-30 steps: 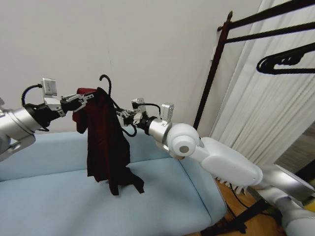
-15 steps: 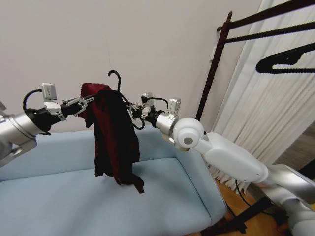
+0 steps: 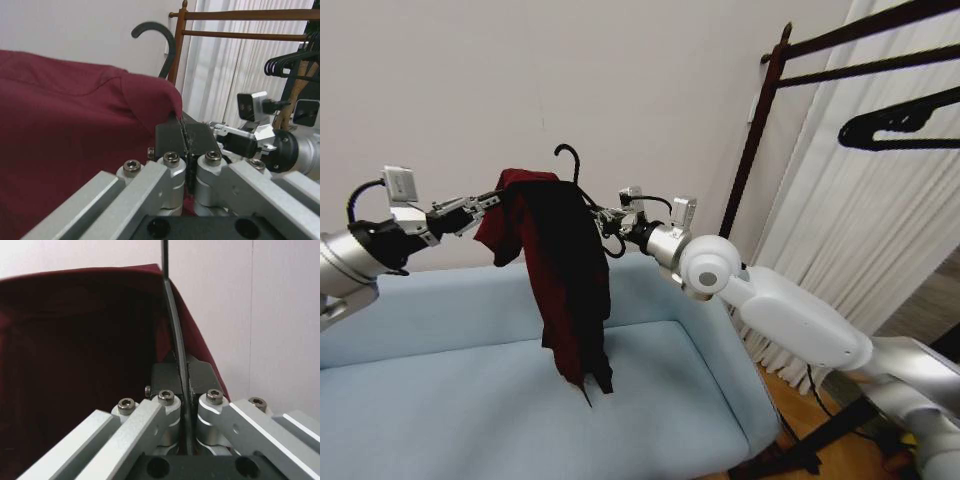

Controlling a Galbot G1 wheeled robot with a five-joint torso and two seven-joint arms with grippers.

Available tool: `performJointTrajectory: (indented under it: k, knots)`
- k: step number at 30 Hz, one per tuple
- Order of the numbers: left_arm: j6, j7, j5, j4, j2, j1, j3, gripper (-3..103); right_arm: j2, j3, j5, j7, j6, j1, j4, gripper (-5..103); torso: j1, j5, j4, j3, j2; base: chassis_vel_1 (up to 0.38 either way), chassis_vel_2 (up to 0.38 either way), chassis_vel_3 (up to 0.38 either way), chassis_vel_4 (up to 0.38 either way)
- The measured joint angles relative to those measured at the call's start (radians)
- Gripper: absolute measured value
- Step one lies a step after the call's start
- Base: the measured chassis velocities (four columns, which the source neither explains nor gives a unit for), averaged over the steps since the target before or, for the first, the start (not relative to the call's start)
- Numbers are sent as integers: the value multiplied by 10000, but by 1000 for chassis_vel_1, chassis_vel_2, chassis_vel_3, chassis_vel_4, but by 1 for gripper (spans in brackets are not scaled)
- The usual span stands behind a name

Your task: Pick up the clothes from the sofa and hang them on the clothes hanger.

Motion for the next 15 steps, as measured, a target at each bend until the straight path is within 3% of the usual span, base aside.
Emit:
performJointTrajectory:
  k: [2, 6, 10, 12, 15]
  knots:
    - [-24, -83, 226, -33, -46, -188, 306, 0, -12, -12, 38, 28, -12, 71, 88, 2, 0, -1, 1, 0, 0, 0, 0, 0, 0]
    - [-96, -157, 455, -71, -136, -333, 546, 11, -33, -48, 121, 76, -36, 171, 176, 2, 0, -1, 0, 1, 0, 0, 0, 0, 0]
    - [-128, -289, 710, -130, -295, -280, 572, 32, -251, -141, 264, 46, -103, 424, 205, 2, 0, -1, 1, 1, 0, 0, 0, 0, 0]
    - [-128, -297, 729, -132, -328, -264, 557, 32, -310, -162, 298, 19, -118, 511, 197, 2, 0, -1, 0, 1, 0, 0, 0, 0, 0]
    - [-130, -311, 740, -121, -399, -256, 487, 48, -473, -197, 403, -69, -138, 745, 154, 2, 0, -1, 0, 1, 0, 0, 0, 0, 0]
